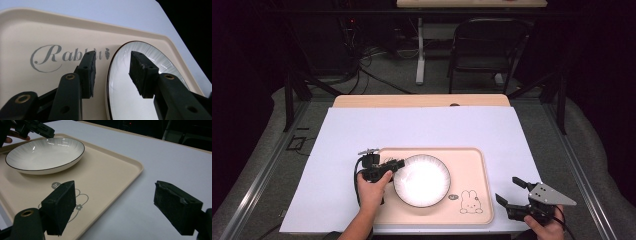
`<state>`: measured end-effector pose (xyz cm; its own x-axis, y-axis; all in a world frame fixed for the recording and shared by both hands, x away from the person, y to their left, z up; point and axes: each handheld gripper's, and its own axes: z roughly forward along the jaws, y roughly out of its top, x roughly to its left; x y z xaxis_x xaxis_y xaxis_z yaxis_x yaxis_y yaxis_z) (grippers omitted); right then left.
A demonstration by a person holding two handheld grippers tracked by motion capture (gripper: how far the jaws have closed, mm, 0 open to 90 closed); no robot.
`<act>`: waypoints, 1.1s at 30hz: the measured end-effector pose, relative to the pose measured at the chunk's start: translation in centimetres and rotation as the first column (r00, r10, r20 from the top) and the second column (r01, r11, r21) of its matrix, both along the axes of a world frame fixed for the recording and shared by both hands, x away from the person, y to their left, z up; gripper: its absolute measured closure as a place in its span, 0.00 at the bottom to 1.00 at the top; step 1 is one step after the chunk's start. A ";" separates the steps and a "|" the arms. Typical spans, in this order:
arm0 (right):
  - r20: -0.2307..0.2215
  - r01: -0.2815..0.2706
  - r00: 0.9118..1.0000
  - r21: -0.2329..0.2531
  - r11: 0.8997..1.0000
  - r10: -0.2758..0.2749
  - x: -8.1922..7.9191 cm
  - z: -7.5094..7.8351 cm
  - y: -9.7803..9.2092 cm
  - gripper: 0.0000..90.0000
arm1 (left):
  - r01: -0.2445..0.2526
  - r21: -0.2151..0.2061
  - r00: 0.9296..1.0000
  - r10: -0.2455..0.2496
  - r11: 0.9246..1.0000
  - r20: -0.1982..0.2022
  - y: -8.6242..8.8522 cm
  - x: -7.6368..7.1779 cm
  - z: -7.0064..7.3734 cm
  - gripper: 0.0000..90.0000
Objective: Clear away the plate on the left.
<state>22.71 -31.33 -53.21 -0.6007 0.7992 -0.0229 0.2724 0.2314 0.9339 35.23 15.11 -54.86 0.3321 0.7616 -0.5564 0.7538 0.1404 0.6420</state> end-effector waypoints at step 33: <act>-0.004 0.001 1.000 0.000 1.000 -0.001 0.1 0.0 0.1 0.19 | -0.201 0.051 0.971 0.193 0.978 0.140 9.8 -3.5 1.9 0.51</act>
